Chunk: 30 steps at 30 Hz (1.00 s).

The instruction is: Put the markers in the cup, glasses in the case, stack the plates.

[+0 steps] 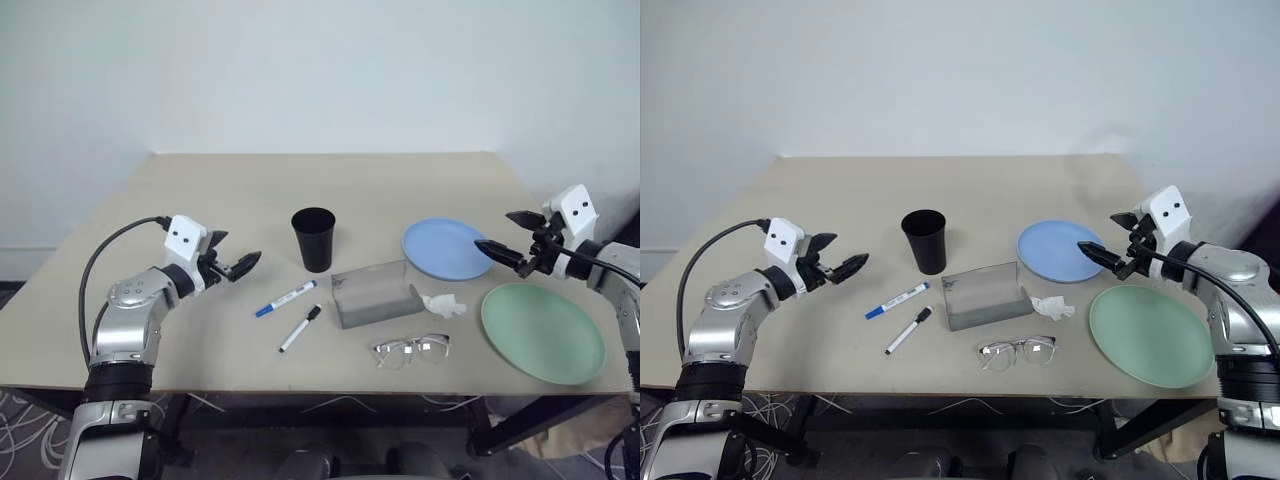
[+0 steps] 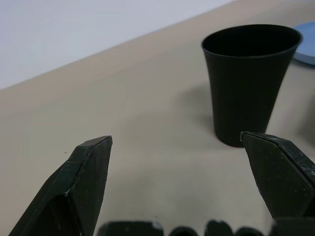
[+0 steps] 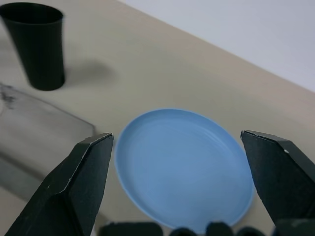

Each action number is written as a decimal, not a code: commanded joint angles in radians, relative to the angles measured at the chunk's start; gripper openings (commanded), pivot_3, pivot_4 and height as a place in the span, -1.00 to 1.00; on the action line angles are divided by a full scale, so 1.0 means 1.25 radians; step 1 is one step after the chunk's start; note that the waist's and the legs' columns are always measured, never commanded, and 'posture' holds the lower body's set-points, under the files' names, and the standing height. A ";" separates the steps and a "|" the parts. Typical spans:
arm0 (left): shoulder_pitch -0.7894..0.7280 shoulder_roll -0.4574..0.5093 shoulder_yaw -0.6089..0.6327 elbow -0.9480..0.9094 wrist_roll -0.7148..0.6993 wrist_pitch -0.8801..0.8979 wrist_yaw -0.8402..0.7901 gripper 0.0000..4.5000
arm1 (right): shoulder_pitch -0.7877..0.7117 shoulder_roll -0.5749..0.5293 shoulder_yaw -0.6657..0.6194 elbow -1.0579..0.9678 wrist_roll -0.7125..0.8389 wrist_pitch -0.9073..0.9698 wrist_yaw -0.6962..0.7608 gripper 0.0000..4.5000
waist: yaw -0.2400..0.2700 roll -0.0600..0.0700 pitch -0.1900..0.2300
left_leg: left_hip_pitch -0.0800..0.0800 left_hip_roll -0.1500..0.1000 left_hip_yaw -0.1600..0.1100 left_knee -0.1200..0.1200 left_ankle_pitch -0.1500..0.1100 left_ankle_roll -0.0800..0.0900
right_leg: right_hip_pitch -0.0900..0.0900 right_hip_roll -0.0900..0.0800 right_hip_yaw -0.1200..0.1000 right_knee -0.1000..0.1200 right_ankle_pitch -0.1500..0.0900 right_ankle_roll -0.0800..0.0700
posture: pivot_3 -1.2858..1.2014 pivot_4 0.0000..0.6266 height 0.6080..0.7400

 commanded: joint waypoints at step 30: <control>0.034 0.089 0.036 -0.256 -0.107 0.115 -0.095 0.97 | -0.060 -0.133 -0.035 0.118 0.007 -0.008 0.101 1.00 | 0.000 0.001 0.000 | -0.002 0.002 0.004 0.000 0.000 0.000 | -0.002 -0.001 0.000 0.000 -0.001 -0.001 | 0.03 -1.00 0.80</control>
